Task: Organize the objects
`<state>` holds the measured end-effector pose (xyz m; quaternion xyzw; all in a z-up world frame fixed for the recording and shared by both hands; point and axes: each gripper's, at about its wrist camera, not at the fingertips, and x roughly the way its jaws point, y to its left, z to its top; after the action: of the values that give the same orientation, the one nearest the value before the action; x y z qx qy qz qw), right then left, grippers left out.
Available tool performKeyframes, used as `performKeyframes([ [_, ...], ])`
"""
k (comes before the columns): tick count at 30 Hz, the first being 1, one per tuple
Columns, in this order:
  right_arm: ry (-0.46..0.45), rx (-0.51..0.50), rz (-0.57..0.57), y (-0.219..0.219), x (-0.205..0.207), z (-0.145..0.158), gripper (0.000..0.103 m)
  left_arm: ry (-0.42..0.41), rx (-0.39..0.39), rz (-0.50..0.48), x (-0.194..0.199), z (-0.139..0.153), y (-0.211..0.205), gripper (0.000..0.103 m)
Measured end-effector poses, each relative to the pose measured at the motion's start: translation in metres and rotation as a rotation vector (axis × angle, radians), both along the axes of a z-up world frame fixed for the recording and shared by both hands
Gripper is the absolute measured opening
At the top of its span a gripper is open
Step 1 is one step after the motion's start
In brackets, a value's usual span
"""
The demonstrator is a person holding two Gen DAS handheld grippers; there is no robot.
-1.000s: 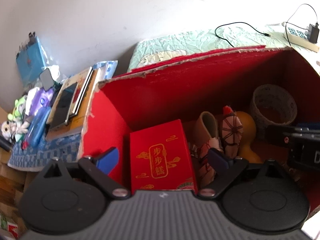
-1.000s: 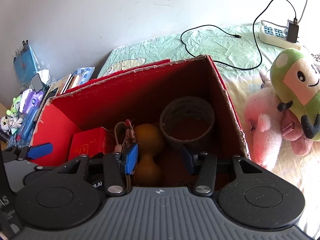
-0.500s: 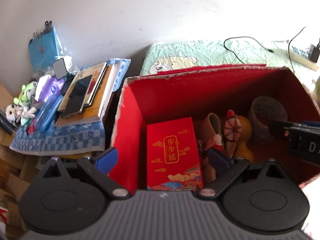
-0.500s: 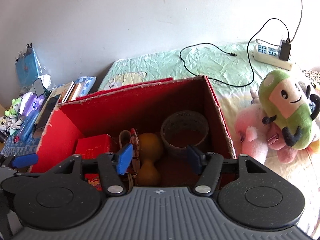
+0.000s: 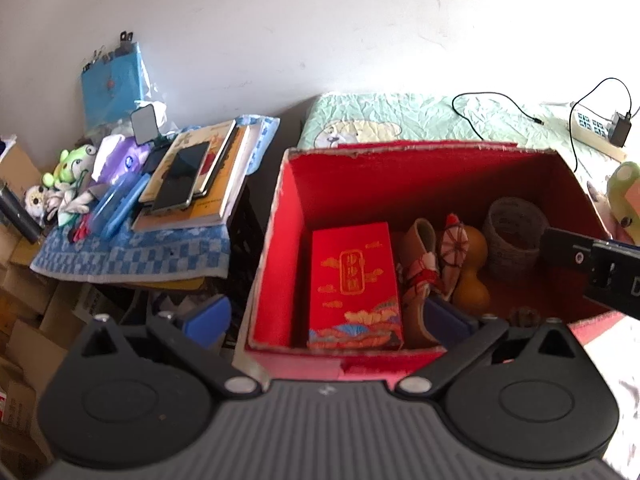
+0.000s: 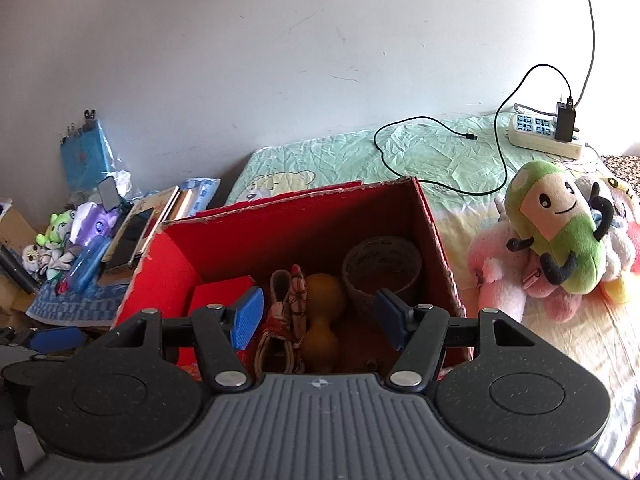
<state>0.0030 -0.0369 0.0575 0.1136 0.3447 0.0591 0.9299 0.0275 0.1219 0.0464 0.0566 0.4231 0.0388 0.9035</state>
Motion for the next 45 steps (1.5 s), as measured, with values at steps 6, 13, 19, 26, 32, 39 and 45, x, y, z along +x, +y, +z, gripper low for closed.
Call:
performKeyframes([
  [6, -0.002, -0.01, 0.022, -0.001, -0.014, -0.001, 0.065, 0.027, 0.038, 0.021, -0.015, -0.007, -0.005, 0.103],
  [13, 0.031, -0.018, 0.053, -0.008, -0.025, -0.008, 0.065, 0.069, 0.058, 0.039, -0.024, -0.017, -0.012, 0.103],
  [19, 0.1, -0.022, 0.078, -0.012, -0.03, -0.018, 0.065, 0.138, 0.05, 0.039, -0.026, -0.027, -0.021, 0.103],
  [26, 0.102, -0.008, 0.08, -0.021, -0.034, -0.015, 0.065, 0.151, 0.053, 0.039, -0.029, -0.024, -0.031, 0.103],
  [32, 0.057, -0.013, 0.078, -0.022, -0.034, -0.003, 0.065, 0.094, 0.046, 0.045, -0.024, -0.003, -0.031, 0.103],
  [39, 0.027, -0.006, 0.062, -0.021, -0.025, 0.006, 0.065, 0.061, 0.052, 0.039, -0.011, 0.008, -0.028, 0.103],
  [45, 0.005, -0.001, 0.028, -0.021, -0.011, 0.012, 0.068, 0.034, 0.063, 0.024, 0.004, 0.014, -0.027, 0.103],
])
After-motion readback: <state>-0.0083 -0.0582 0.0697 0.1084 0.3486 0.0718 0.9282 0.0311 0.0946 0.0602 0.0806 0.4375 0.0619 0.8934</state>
